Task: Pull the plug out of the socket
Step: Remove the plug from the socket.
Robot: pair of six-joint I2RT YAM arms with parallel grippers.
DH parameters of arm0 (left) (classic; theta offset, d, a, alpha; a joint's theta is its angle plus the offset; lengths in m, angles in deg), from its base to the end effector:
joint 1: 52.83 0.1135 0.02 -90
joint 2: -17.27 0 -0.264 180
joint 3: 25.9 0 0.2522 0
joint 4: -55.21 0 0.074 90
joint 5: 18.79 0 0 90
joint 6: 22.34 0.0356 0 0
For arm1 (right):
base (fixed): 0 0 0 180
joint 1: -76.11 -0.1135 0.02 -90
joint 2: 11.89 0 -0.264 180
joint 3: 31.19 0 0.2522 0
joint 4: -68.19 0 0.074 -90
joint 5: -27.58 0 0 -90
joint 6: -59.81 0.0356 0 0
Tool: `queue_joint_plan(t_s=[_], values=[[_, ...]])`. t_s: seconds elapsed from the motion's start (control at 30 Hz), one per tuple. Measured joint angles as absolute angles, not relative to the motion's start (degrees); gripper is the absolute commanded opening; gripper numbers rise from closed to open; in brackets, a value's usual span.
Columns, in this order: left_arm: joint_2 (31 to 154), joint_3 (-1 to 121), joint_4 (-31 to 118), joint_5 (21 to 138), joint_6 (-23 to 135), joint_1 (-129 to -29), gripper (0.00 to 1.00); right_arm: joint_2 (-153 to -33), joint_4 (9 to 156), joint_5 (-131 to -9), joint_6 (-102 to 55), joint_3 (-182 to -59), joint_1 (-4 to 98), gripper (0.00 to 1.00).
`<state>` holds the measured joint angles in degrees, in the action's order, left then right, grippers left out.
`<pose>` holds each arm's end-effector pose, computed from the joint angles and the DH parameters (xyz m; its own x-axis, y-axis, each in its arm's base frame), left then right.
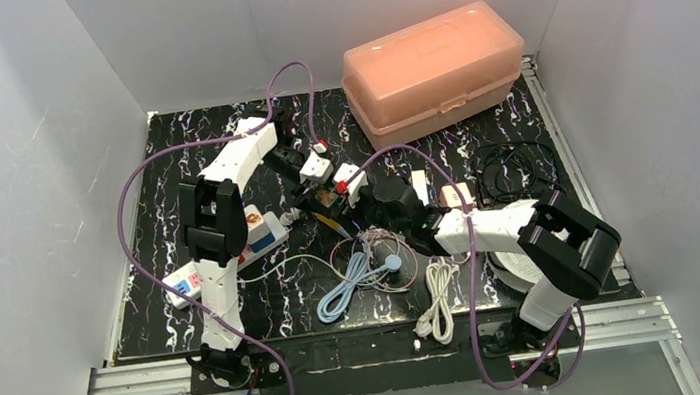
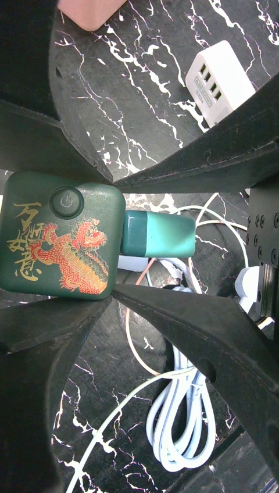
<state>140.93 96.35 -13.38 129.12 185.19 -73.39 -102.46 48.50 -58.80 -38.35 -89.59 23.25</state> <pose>0.4110 -0.1864 0.2397 0.8127 0.1983 -0.5479 0.5686 -0.4755 0.6713 0.2089 0.2721 0.2195 -0.0215 -0.2630 -0.9645 -0.7692 0.6207 -0.1521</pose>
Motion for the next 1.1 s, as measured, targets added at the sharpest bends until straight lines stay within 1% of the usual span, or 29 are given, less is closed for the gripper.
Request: queue_joint_plan(t_s=[0.1,0.17,0.23,0.27,0.3,0.43,0.7,0.77,0.87,0.93,0.97,1.07,1.1], values=[[140.9,96.4,-13.4,129.1,185.2,-73.4,0.00,-102.3,48.5,-60.0,-38.2,-89.4,23.9,0.57],[140.9,96.4,-13.4,129.1,185.2,-73.4,0.00,-102.2,48.8,-60.7,-38.1,-89.3,24.8,0.57],[140.9,96.4,-13.4,129.1,185.2,-73.4,0.00,-102.2,49.3,-61.6,-38.1,-89.4,25.7,0.60],[140.9,96.4,-13.4,129.1,185.2,-73.4,0.00,-102.2,49.7,-62.4,-38.1,-89.5,26.0,0.64],[140.9,96.4,-13.4,129.1,185.2,-73.4,0.00,-102.2,50.6,-62.8,-38.2,-90.0,26.4,0.66],[140.9,96.4,-13.4,129.0,185.2,-73.4,0.00,-102.5,53.1,-64.0,-38.7,-91.2,27.1,0.70],[140.9,96.3,-13.4,129.0,185.2,-73.4,0.00,-103.5,56.2,-64.6,-39.6,-91.6,27.4,0.71],[140.9,96.3,-13.4,129.0,185.2,-73.4,0.00,-103.7,56.6,-64.5,-39.7,-91.6,27.4,0.70],[140.9,96.3,-13.4,129.0,185.2,-73.4,0.00,-104.8,57.3,-64.5,-40.1,-92.5,27.4,0.64],[140.9,96.3,-13.4,129.0,185.2,-73.4,0.00,-105.8,58.1,-64.4,-40.3,-93.7,27.4,0.57],[140.9,96.3,-13.4,129.0,185.2,-73.4,0.00,-106.2,58.6,-64.7,-40.3,-94.4,27.4,0.51],[140.9,96.3,-13.4,128.9,185.1,-73.4,0.00,-107.0,59.2,-64.6,-40.7,-95.3,27.1,0.18],[140.9,96.3,-13.3,128.6,185.4,-73.4,0.00,-107.0,59.4,-64.3,-40.9,-95.4,27.1,0.05]])
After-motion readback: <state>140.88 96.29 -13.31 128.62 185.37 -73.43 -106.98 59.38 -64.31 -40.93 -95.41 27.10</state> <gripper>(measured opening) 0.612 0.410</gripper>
